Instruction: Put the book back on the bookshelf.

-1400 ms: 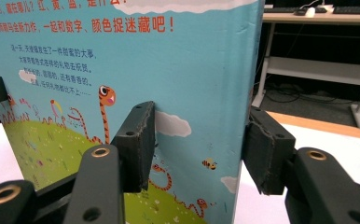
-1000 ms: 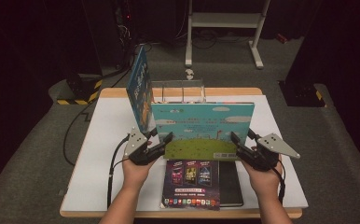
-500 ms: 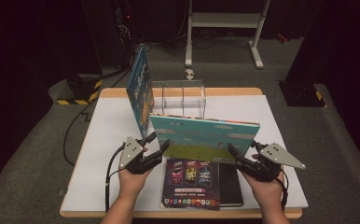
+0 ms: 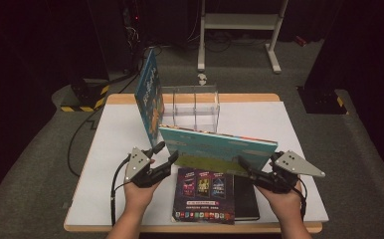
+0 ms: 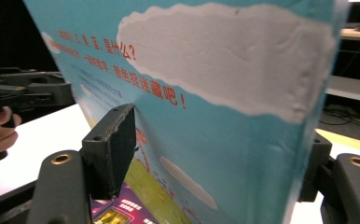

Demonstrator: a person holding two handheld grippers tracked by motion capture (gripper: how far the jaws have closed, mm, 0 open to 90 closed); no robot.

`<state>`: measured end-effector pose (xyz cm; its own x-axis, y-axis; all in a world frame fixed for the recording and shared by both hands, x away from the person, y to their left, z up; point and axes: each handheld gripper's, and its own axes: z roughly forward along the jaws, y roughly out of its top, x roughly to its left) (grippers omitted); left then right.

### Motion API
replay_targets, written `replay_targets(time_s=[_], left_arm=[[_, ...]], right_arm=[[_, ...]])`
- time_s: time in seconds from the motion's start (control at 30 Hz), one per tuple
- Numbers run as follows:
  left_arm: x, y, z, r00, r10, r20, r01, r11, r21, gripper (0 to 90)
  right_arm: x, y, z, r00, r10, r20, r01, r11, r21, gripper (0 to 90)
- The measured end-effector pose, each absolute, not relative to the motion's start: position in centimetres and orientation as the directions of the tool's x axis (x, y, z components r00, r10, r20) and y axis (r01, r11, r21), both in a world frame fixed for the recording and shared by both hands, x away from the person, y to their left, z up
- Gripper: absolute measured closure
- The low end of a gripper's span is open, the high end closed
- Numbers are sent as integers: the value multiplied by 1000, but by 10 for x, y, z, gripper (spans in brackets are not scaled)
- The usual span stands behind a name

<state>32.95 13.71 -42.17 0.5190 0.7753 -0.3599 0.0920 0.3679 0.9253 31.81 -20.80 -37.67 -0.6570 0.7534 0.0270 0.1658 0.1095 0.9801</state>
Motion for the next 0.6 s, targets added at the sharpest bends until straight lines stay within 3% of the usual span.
replay_targets(time_s=[0.37,0.6], left_arm=[[327,155,-429,476,797,-371,100,371,923,432],[323,173,-431,445,812,-377,95,376,922,435]], right_arm=[[314,-202,-373,-695,719,-6,139,142,980,420],[310,-208,-373,-740,672,17,135,123,983,668]])
